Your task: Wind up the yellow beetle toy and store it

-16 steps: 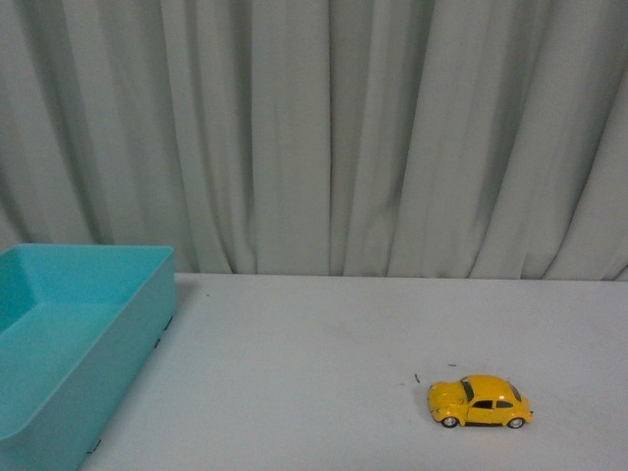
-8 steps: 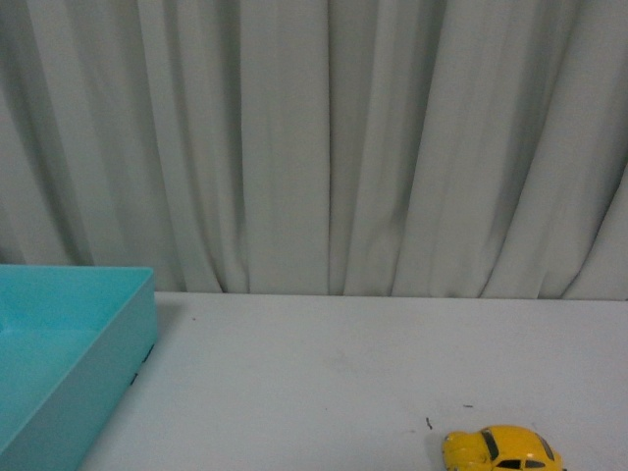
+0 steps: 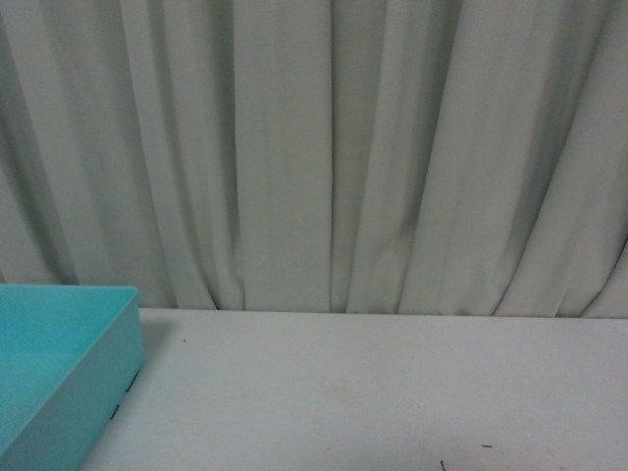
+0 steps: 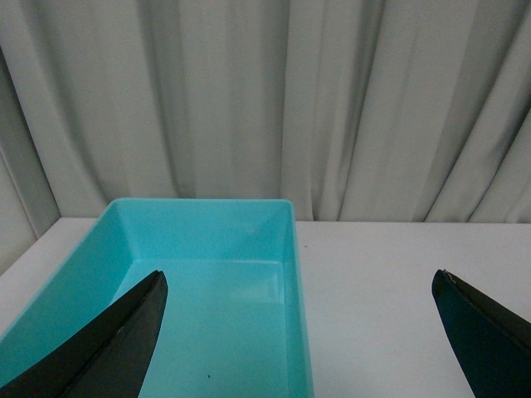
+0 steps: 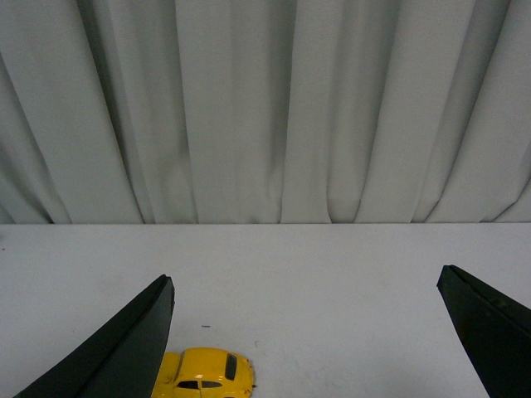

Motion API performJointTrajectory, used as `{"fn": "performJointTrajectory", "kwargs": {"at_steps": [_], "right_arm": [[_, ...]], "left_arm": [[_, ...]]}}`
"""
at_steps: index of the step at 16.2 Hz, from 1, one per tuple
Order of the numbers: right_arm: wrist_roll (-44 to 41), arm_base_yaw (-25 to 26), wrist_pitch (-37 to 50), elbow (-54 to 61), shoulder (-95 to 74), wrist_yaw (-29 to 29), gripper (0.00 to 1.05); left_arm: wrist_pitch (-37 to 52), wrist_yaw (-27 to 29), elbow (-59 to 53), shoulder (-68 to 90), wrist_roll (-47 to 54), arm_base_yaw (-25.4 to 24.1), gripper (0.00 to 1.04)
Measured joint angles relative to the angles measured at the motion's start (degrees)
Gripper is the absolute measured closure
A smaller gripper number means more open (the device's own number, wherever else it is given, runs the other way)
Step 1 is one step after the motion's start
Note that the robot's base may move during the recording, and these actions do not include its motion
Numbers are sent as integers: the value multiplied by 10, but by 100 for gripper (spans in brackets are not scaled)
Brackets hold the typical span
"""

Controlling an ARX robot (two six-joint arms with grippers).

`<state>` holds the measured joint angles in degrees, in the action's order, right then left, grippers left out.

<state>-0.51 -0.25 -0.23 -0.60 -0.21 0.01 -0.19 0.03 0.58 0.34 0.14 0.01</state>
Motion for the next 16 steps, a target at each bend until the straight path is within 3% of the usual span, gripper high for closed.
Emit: {"fn": "performJointTrajectory", "kwargs": {"at_steps": [4, 5, 6, 7, 9, 10, 14, 16], "right_arm": [[0, 0, 0, 0, 0, 0, 7], [13, 12, -49, -12, -9, -33, 7], [24, 50, -111, -40, -63, -100, 7], [22, 119, -80, -48, -116, -177, 7], [10, 246, 90, -89, -276, -290, 7], [8, 273, 169, -113, -364, -312, 7], [-24, 221, 384, -230, -681, -306, 7], [-44, 164, 413, -301, -807, -322, 7]], "left_arm": [[0, 0, 0, 0, 0, 0, 7], [0, 0, 0, 0, 0, 0, 7], [0, -1, 0, 0, 0, 0, 7], [0, 0, 0, 0, 0, 0, 7], [0, 0, 0, 0, 0, 0, 7], [0, 0, 0, 0, 0, 0, 7], [0, 0, 0, 0, 0, 0, 7], [0, 0, 0, 0, 0, 0, 7]]}}
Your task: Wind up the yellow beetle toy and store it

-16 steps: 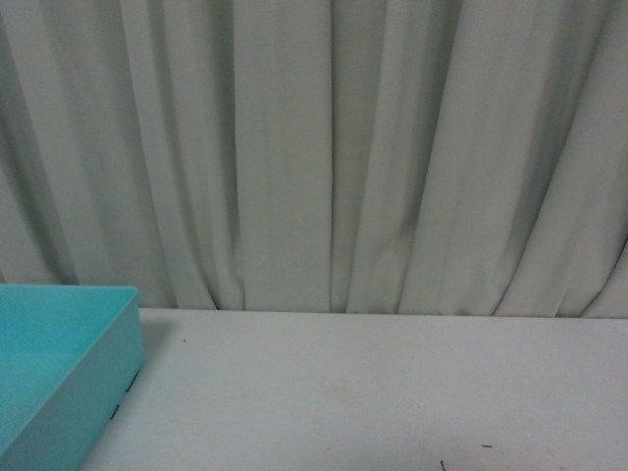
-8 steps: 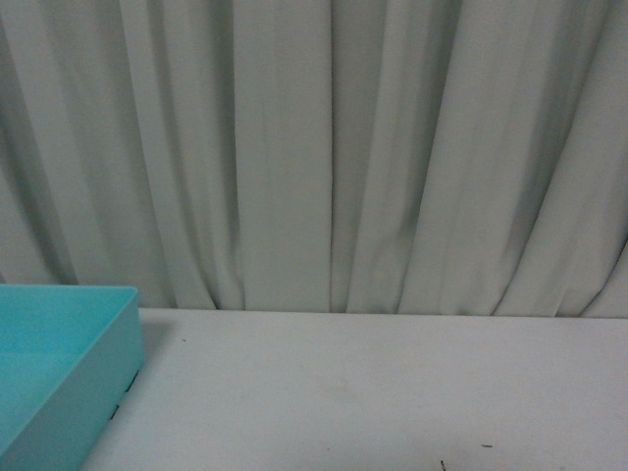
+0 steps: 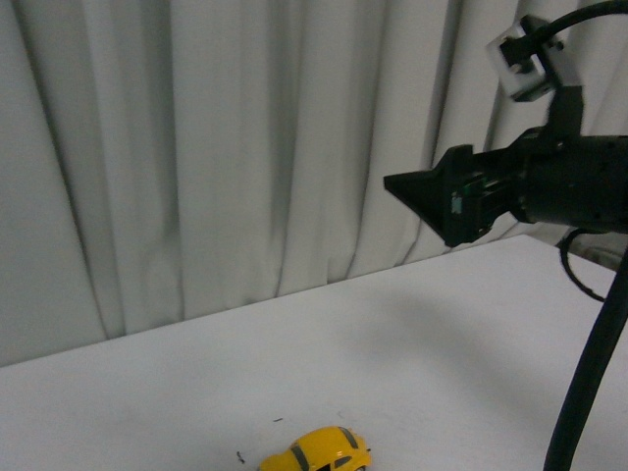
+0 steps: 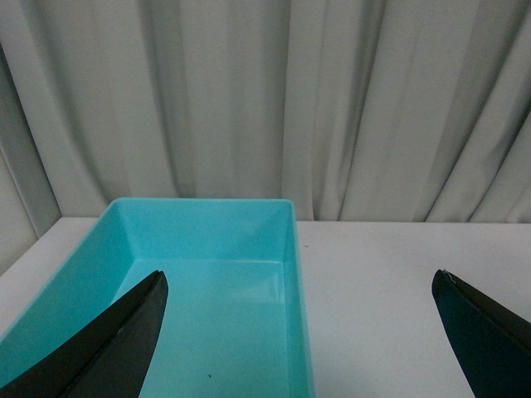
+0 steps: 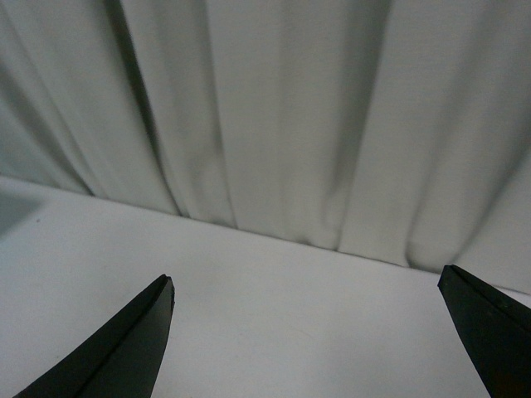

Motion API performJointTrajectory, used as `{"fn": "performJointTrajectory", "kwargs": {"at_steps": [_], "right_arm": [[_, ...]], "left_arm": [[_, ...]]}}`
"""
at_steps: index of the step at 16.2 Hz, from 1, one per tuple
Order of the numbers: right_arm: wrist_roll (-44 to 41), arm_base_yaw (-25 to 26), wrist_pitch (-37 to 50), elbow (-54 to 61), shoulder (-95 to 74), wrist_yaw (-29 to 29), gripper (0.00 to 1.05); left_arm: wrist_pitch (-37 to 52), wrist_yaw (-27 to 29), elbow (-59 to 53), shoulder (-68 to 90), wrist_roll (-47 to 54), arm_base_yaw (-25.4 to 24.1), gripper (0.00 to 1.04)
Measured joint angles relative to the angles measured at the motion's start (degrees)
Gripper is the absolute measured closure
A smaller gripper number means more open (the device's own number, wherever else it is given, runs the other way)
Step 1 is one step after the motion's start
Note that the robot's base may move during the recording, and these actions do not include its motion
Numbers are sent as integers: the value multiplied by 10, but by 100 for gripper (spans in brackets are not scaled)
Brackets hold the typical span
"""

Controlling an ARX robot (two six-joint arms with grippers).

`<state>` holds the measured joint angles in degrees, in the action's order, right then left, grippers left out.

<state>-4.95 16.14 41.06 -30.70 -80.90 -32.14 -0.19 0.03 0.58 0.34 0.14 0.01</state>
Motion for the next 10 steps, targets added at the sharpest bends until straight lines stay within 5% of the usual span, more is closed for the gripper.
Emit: {"fn": "performJointTrajectory", "kwargs": {"at_steps": [5, 10], "right_arm": [[-183, -73, -140, -130, -198, -138, 7], [-480, -75, -425, -215, -268, -208, 7]], "left_arm": [[0, 0, 0, 0, 0, 0, 7], [0, 0, 0, 0, 0, 0, 7]]}}
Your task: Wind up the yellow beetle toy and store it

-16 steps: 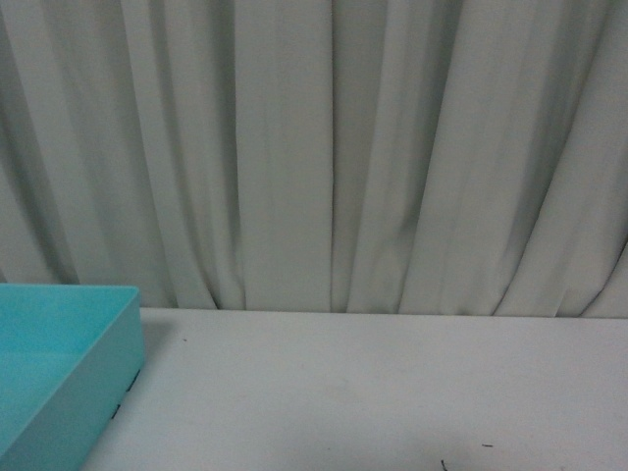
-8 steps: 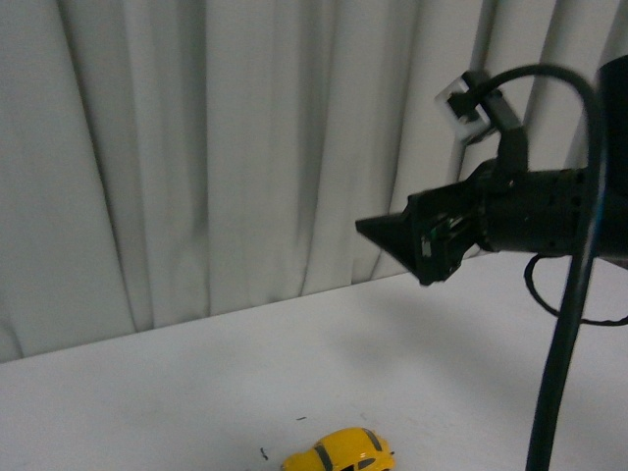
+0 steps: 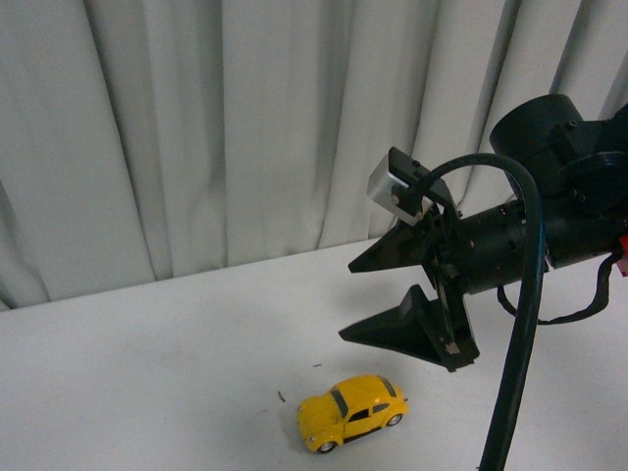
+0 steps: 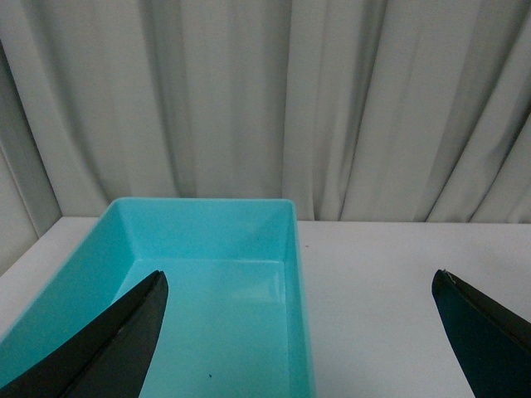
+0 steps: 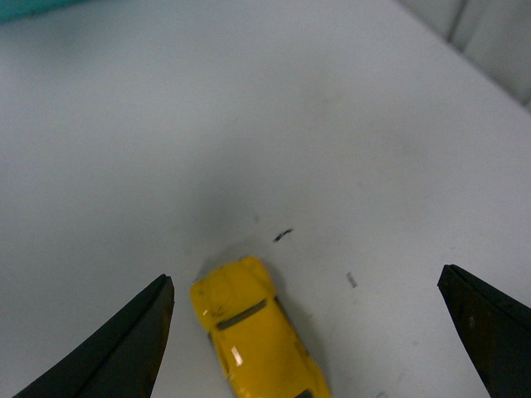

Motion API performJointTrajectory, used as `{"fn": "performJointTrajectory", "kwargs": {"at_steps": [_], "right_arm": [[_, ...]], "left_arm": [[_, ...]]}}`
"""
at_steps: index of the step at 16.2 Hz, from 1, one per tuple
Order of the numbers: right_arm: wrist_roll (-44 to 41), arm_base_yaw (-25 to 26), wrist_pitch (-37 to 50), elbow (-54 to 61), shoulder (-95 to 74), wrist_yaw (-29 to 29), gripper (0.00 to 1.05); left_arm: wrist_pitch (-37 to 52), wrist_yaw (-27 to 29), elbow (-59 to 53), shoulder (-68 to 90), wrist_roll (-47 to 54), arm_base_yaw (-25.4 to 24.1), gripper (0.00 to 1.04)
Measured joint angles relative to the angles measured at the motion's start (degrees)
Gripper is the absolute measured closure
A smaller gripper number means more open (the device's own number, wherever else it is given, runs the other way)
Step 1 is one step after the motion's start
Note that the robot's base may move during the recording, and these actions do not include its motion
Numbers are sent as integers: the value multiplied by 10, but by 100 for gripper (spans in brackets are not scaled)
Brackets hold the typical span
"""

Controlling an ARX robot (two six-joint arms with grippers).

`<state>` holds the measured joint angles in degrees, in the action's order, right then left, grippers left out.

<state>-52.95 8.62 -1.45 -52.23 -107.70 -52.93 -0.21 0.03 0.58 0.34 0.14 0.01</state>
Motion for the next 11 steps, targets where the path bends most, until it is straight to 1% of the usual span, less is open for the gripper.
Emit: {"fn": "performJointTrajectory", "kwargs": {"at_steps": [1, 3, 4, 6, 8, 11], "right_arm": [[-64, -1, -57, -11, -10, 4, 7], [-223, -5, -165, -37, -40, 26, 7], [-289, -8, -190, -44, -57, 42, 7], [-379, -16, -203, -56, -86, 55, 7], [-428, -27, -202, -80, -115, 65, 7], [-451, -37, -237, -123, -149, 81, 7]], "left_arm": [[0, 0, 0, 0, 0, 0, 7], [0, 0, 0, 0, 0, 0, 7], [0, 0, 0, 0, 0, 0, 7], [0, 0, 0, 0, 0, 0, 7], [0, 0, 0, 0, 0, 0, 7], [0, 0, 0, 0, 0, 0, 7]]}}
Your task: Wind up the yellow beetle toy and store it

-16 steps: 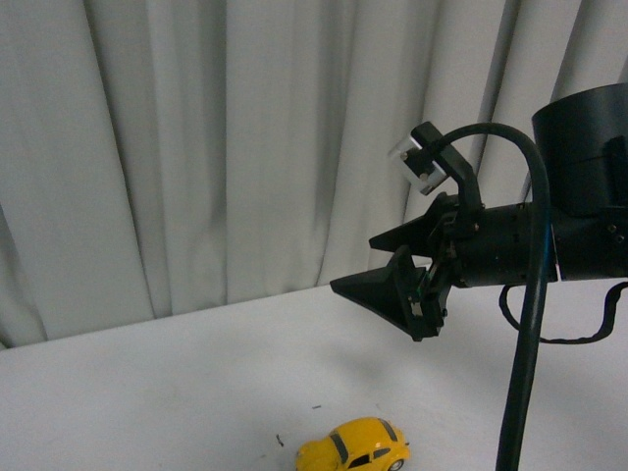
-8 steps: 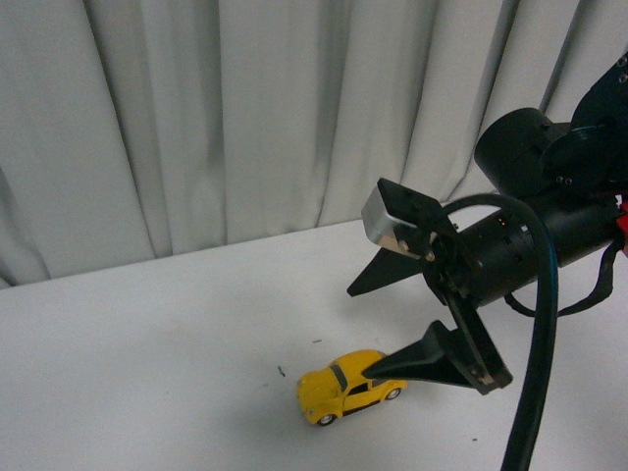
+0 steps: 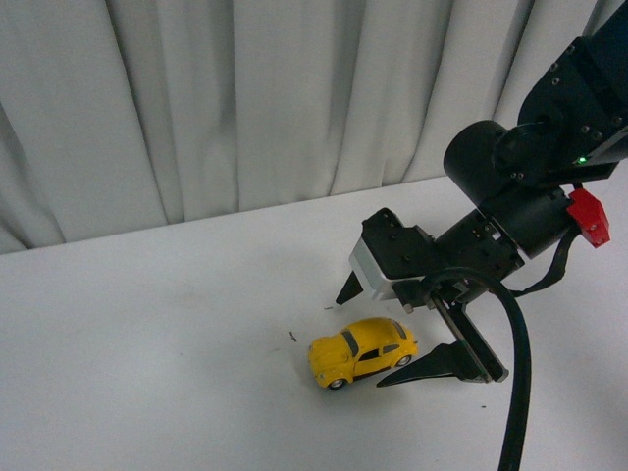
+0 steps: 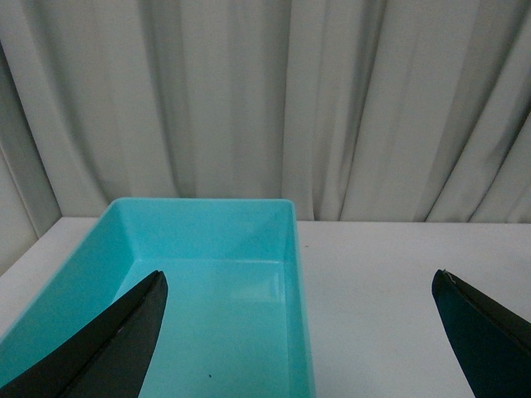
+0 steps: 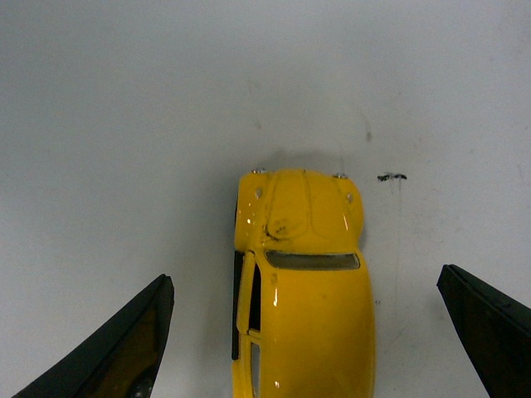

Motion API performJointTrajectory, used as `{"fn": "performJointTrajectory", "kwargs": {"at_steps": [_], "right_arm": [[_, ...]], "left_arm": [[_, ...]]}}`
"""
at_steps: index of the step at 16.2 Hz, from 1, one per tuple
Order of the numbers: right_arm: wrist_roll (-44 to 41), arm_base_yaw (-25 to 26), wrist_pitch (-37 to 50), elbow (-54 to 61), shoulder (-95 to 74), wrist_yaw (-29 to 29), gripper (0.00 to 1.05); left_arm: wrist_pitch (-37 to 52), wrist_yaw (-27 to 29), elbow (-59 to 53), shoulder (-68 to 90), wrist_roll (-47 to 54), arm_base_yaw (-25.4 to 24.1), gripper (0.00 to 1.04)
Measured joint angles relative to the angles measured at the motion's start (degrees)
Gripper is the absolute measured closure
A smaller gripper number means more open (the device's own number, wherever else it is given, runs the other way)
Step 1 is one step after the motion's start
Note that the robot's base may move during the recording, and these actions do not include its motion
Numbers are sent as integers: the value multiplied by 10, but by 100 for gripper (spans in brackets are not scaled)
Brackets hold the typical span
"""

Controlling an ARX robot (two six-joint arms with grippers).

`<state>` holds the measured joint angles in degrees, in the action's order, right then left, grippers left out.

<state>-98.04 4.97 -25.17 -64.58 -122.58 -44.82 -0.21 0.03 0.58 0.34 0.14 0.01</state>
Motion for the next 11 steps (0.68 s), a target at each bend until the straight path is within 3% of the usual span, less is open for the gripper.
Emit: {"fn": "performJointTrajectory", "kwargs": {"at_steps": [4, 5, 10, 11], "right_arm": [[-9, -2, -65, -33, -30, 45, 7], [-9, -2, -66, -35, -31, 48, 12], [-10, -5, -70, -52, -33, 51, 61], [-10, -5, -71, -54, -34, 51, 63]], "left_arm": [[0, 0, 0, 0, 0, 0, 7], [0, 0, 0, 0, 0, 0, 7], [0, 0, 0, 0, 0, 0, 7], [0, 0, 0, 0, 0, 0, 7]]}}
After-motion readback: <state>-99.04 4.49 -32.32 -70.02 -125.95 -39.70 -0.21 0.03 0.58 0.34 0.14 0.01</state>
